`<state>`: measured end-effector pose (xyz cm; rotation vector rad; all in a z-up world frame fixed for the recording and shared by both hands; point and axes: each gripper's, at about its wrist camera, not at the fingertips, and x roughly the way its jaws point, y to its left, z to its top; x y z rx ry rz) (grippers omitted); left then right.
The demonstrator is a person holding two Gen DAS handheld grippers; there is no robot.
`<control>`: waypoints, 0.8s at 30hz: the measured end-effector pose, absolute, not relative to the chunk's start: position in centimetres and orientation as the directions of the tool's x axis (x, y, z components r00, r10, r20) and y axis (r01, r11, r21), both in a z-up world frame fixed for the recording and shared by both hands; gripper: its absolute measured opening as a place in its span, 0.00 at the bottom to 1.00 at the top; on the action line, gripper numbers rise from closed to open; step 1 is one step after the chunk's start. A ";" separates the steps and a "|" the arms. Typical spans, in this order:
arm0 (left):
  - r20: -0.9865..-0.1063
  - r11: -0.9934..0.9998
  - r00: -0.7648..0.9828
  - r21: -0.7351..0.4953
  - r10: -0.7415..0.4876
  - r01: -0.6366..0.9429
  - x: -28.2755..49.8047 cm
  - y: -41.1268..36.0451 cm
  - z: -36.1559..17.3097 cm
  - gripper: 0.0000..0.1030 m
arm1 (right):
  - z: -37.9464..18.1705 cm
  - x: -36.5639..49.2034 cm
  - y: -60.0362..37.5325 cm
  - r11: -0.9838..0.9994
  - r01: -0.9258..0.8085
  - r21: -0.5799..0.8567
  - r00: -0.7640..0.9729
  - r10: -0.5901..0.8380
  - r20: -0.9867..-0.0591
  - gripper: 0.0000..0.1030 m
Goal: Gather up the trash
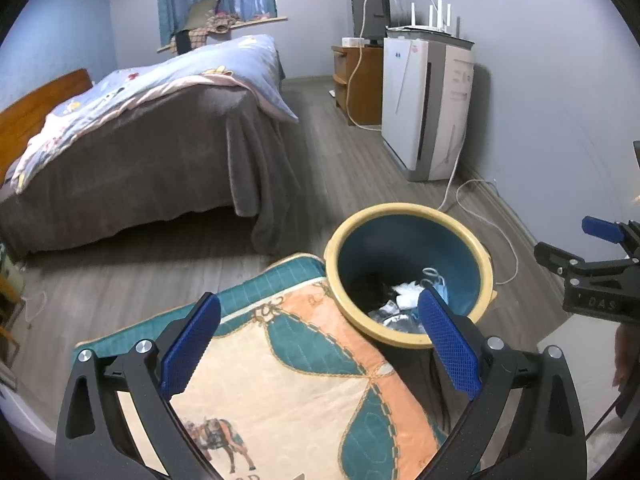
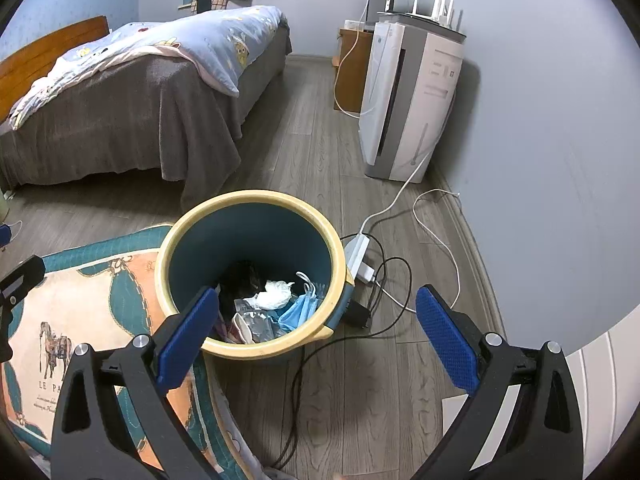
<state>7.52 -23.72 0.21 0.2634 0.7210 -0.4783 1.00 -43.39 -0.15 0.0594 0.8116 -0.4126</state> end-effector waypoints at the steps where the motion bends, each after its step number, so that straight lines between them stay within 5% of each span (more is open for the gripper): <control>1: -0.685 0.860 0.650 0.066 -0.329 0.505 7.5 -23.7 0.3 0.95 | -0.2 1.0 -43.4 0.919 0.380 -0.104 0.613 -0.334 -0.716 0.94; 24: -0.683 0.856 0.649 0.066 -0.336 0.512 7.4 -23.9 0.6 0.95 | -0.2 1.0 -43.5 0.919 0.380 -0.107 0.610 -0.336 -0.718 0.94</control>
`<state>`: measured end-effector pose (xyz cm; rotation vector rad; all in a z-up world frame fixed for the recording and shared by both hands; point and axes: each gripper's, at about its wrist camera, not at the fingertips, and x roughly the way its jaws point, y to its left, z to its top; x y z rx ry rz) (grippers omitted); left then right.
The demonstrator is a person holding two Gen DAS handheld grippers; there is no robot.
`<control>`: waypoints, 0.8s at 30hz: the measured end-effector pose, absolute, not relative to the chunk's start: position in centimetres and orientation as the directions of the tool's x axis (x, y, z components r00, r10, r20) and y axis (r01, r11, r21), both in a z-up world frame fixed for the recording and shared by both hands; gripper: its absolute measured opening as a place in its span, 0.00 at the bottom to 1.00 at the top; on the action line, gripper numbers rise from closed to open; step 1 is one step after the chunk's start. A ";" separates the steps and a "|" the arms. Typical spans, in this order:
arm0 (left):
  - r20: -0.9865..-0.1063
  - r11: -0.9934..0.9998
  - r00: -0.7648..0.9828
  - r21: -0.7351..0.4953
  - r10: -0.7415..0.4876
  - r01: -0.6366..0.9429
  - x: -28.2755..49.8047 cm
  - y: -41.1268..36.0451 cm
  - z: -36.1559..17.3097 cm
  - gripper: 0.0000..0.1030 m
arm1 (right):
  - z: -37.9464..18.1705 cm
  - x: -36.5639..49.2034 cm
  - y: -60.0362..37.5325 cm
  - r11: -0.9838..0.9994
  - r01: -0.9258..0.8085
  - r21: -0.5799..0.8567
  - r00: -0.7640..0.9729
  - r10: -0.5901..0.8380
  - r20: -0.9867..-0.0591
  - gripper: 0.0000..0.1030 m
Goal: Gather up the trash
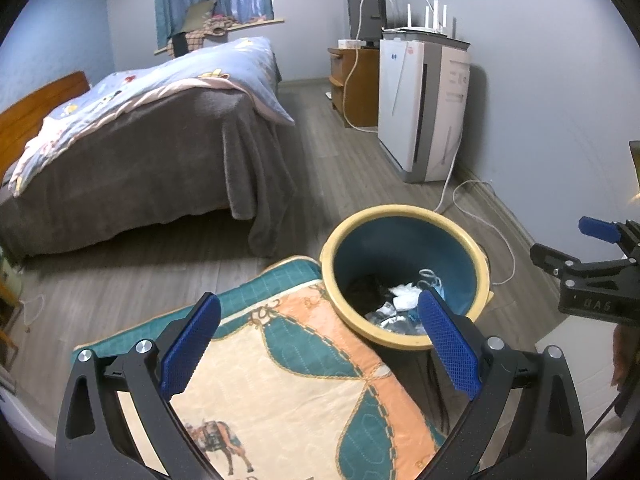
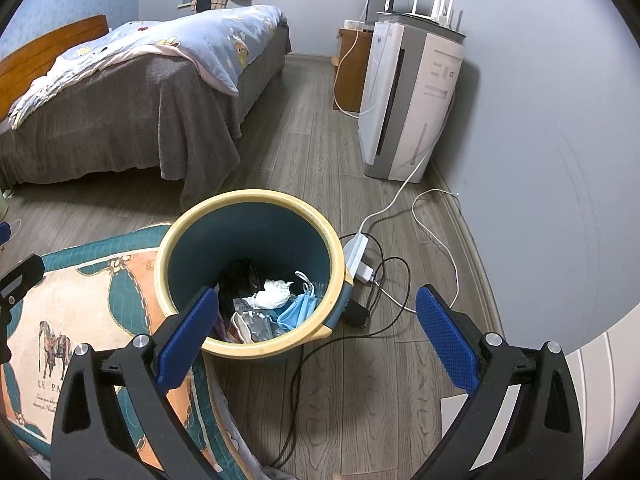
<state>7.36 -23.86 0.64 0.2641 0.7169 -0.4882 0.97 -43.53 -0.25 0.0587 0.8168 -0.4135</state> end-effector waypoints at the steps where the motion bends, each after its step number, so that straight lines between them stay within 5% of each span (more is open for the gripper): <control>1: -0.683 0.855 0.648 0.066 -0.336 0.514 7.4 -23.9 0.6 0.95 | -0.3 0.9 -43.6 0.918 0.382 -0.107 0.608 -0.337 -0.719 0.94; 24: -0.681 0.851 0.650 0.075 -0.337 0.520 7.3 -24.1 0.4 0.95 | -0.4 0.9 -43.7 0.916 0.386 -0.112 0.602 -0.343 -0.721 0.94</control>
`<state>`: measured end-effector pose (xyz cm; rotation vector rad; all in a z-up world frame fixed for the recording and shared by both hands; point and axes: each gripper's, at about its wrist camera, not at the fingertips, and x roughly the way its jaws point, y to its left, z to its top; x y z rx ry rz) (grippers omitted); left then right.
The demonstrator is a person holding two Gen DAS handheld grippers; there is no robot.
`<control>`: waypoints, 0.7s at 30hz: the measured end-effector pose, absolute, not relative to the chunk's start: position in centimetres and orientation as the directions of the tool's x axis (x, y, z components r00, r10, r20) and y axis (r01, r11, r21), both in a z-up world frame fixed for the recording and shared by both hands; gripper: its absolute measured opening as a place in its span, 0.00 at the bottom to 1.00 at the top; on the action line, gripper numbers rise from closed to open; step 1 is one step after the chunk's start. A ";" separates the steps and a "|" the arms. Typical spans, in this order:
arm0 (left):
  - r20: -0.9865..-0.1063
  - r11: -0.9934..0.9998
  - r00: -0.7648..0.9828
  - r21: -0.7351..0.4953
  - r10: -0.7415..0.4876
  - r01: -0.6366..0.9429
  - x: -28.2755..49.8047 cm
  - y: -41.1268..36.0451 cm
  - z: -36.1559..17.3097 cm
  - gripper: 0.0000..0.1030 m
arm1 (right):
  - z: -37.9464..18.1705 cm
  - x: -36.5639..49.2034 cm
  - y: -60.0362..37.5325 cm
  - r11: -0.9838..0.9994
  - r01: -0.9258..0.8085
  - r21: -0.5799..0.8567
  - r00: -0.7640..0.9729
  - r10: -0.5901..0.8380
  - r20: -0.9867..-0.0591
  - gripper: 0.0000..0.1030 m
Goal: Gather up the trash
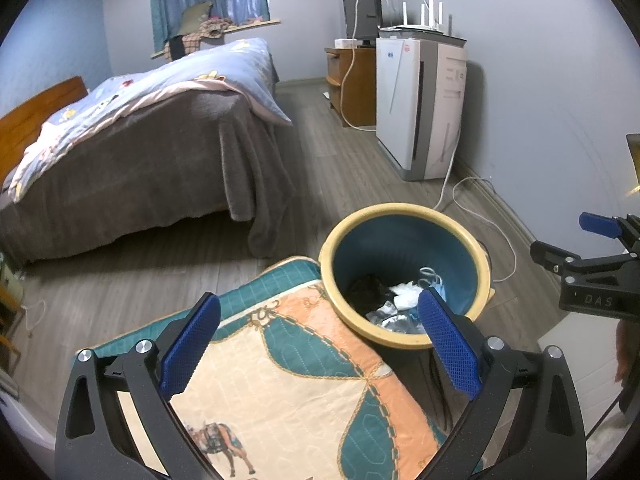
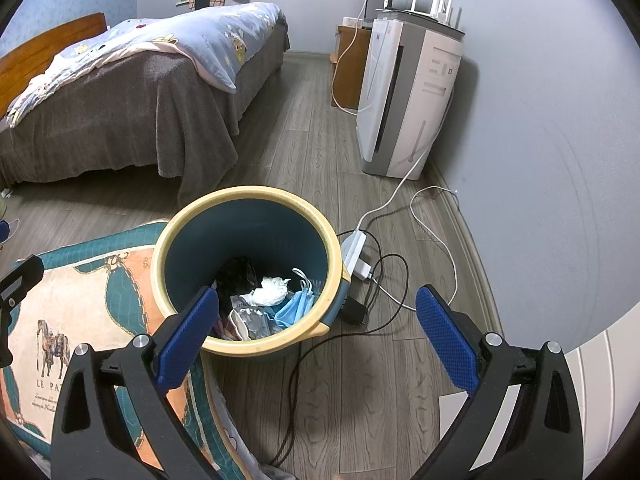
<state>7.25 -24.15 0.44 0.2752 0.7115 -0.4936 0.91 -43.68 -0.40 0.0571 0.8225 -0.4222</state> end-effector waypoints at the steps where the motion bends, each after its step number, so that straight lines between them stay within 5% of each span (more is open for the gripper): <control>1: -0.681 0.850 0.649 0.073 -0.339 0.521 7.2 -24.2 0.4 0.95 | -0.4 0.9 -43.7 0.916 0.386 -0.112 0.602 -0.342 -0.721 0.94; 21: -0.679 0.842 0.644 0.071 -0.353 0.535 7.2 -23.9 0.3 0.95 | -0.9 0.8 -43.6 0.915 0.388 -0.114 0.599 -0.344 -0.723 0.94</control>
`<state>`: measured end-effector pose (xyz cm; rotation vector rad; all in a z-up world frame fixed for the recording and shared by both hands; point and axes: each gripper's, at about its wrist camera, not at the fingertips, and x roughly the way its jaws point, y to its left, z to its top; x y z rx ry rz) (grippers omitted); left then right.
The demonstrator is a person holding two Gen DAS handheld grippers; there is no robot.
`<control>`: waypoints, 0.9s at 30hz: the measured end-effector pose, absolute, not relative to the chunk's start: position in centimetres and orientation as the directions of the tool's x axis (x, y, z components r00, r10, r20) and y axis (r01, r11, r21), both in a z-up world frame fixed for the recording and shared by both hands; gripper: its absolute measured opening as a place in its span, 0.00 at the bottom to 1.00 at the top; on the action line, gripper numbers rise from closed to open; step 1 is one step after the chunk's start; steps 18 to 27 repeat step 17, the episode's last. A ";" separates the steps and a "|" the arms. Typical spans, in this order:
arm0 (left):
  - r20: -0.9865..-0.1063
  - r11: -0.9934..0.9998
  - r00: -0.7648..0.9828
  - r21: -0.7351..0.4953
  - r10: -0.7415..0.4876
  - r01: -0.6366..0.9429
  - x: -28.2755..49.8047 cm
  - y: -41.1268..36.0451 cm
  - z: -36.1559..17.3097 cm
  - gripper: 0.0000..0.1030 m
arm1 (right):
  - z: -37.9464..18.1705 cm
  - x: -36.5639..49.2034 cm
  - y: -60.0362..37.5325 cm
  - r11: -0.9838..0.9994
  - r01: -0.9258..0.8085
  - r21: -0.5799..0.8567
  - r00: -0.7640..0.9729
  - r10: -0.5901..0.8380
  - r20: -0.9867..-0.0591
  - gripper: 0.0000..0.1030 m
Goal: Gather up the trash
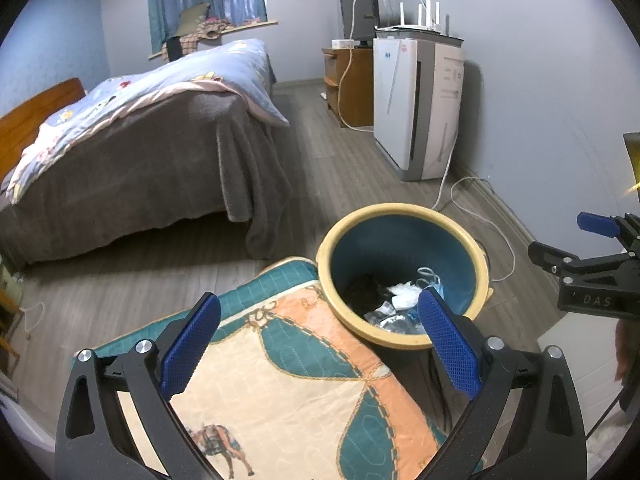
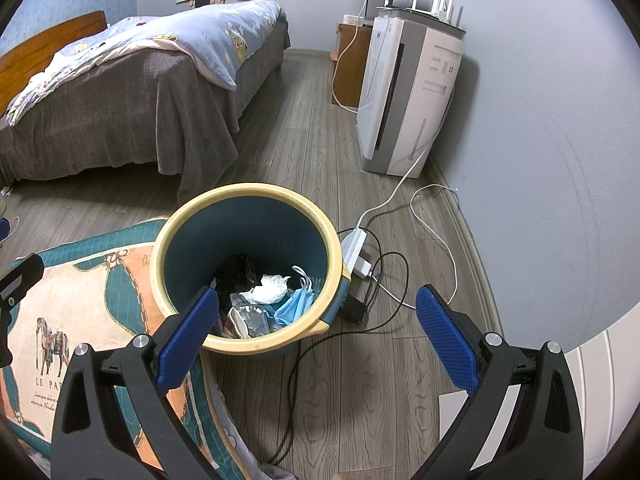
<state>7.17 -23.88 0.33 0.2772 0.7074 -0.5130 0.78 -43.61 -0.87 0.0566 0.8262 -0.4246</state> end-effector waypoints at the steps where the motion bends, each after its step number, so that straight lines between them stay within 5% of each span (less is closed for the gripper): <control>1: -0.677 0.838 0.643 0.070 -0.358 0.540 7.1 -23.8 0.3 0.95 | -0.8 0.9 -43.6 0.915 0.387 -0.113 0.598 -0.342 -0.725 0.94; 27: -0.654 0.845 0.680 0.116 -0.330 0.522 6.1 -20.4 1.7 0.95 | -0.4 2.0 -41.1 0.922 0.384 -0.045 0.572 -0.276 -0.773 0.94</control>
